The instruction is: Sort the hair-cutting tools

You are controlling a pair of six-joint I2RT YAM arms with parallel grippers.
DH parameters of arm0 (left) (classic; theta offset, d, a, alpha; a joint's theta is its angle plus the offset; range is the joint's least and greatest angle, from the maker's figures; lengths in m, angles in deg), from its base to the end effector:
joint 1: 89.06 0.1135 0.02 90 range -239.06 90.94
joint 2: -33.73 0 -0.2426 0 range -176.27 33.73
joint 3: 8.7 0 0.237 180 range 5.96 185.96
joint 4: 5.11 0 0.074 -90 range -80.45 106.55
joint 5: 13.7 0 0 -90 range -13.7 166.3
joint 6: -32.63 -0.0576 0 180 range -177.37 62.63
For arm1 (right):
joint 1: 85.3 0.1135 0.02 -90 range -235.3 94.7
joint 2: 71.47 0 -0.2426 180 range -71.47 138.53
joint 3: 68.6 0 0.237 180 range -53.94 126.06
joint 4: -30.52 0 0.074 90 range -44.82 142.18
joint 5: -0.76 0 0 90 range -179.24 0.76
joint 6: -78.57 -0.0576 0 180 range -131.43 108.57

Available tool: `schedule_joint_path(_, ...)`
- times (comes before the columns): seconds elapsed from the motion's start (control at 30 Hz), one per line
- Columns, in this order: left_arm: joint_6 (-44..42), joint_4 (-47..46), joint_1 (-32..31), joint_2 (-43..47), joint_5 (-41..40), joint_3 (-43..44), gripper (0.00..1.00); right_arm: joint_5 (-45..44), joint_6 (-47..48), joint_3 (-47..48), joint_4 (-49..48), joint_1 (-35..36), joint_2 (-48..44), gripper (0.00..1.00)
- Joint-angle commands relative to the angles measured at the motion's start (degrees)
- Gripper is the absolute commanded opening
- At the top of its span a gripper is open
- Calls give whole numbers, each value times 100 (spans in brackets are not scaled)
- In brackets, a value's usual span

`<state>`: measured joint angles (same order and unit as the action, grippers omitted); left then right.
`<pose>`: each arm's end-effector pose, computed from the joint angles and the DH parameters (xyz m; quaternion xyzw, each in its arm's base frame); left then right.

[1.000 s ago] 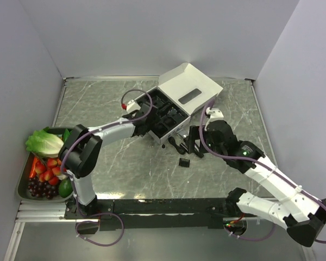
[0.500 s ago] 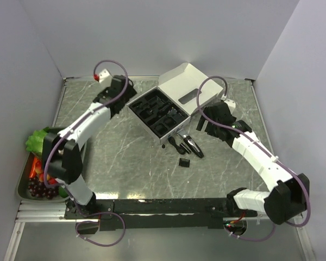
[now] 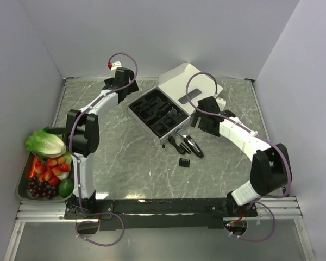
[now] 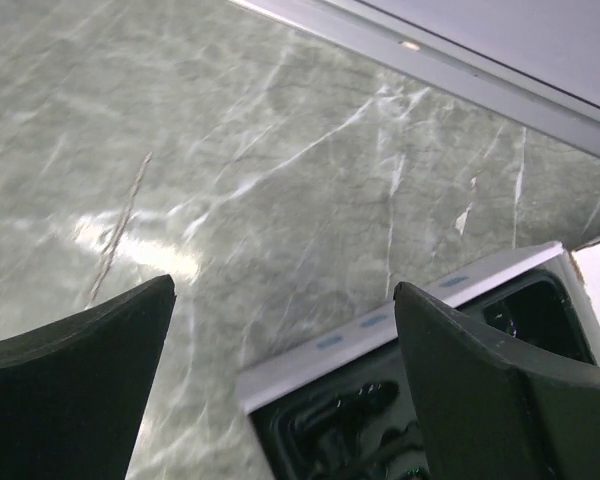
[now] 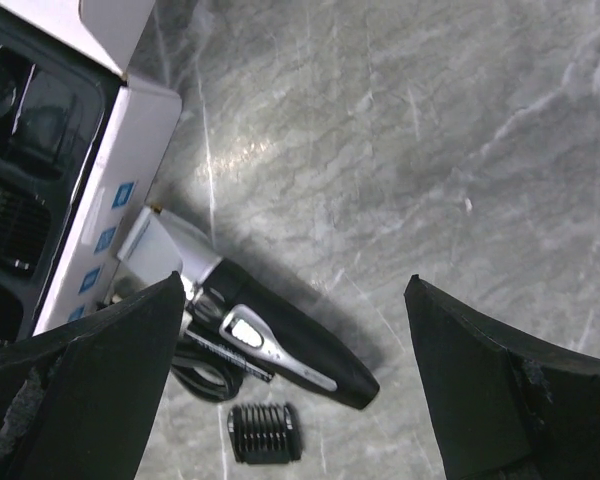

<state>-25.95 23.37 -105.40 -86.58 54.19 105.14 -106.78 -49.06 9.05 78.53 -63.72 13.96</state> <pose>0.4689 -0.1149 0.2233 -0.2021 0.8512 -0.0281 0.4836 0.2928 0.0971 0.2166 0.1763 0.9291 0.0169 0.3247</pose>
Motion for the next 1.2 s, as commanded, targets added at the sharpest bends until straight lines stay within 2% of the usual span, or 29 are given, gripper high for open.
schedule_joint_path(0.0,-531,-582,148,-325,531,488,97,-101,-254,390,-126,-49,307,100)
schedule_joint_path(0.3,-295,-705,210,-836,1217,770,97,154,-403,847,-135,-58,1072,100)
schedule_joint_path(0.77,391,-1698,298,-564,1999,-592,97,172,-447,1392,41,-49,1793,100)
schedule_joint_path(1.17,681,-2383,351,24,2184,-1585,96,181,-369,1708,41,-49,2145,100)
